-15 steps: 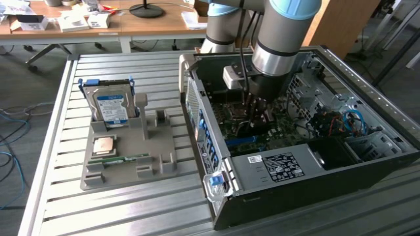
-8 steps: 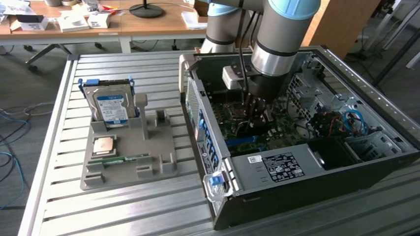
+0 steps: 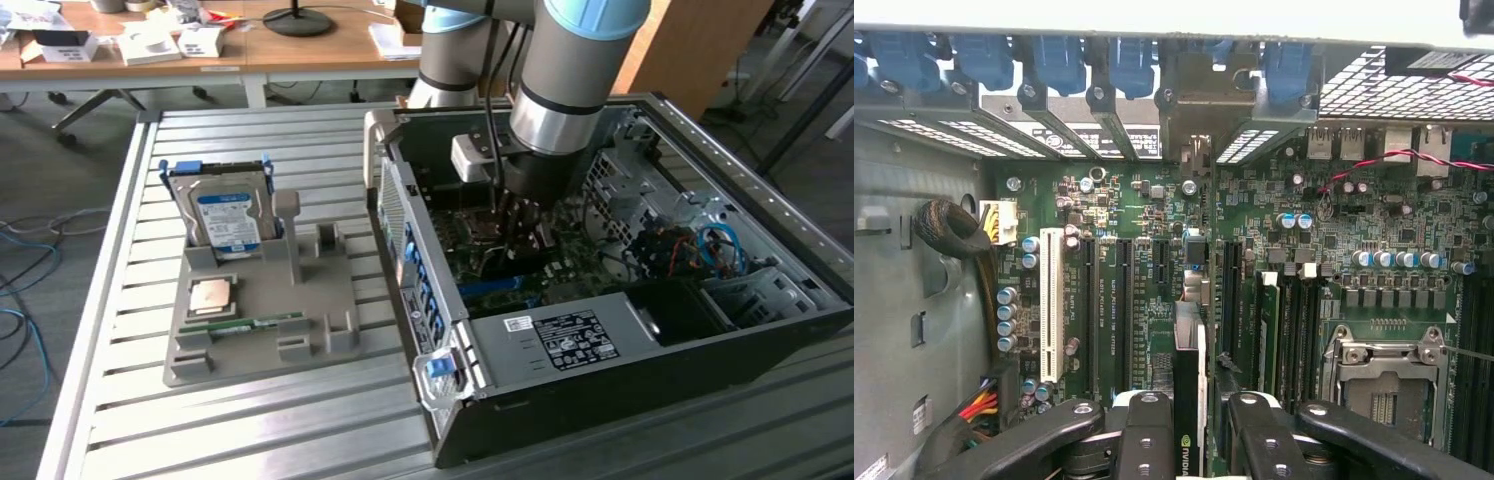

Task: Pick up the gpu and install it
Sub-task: 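Insert the gpu into the slot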

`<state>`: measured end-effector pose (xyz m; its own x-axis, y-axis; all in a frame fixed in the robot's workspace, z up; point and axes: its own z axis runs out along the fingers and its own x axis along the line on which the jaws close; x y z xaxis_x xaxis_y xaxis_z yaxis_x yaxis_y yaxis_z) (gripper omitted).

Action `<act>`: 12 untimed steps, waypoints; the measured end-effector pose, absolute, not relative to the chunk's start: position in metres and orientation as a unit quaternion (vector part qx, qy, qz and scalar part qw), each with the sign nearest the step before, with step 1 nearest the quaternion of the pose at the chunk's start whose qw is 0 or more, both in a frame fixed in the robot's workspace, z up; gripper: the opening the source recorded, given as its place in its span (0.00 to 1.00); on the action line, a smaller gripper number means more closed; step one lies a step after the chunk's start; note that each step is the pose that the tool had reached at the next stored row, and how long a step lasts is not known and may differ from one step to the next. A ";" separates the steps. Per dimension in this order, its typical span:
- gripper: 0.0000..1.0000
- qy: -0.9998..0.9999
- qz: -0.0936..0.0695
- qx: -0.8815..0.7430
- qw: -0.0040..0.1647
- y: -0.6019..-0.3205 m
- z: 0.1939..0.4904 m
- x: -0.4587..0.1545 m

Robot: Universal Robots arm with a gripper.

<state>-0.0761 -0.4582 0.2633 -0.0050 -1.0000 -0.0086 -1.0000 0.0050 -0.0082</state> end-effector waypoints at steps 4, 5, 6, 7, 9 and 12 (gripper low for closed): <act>0.26 0.709 0.000 -0.705 0.006 -0.458 0.261 -0.076; 0.26 0.709 0.000 -0.705 0.006 -0.458 0.261 -0.076; 0.26 0.709 0.000 -0.705 0.006 -0.458 0.261 -0.076; 0.26 0.709 0.000 -0.705 0.006 -0.458 0.261 -0.076; 0.26 0.709 0.000 -0.705 0.006 -0.458 0.261 -0.076; 0.26 0.709 0.000 -0.705 0.006 -0.458 0.261 -0.076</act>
<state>-0.0761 -0.4582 0.2609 -0.0050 -1.0000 -0.0085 -1.0000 0.0050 -0.0081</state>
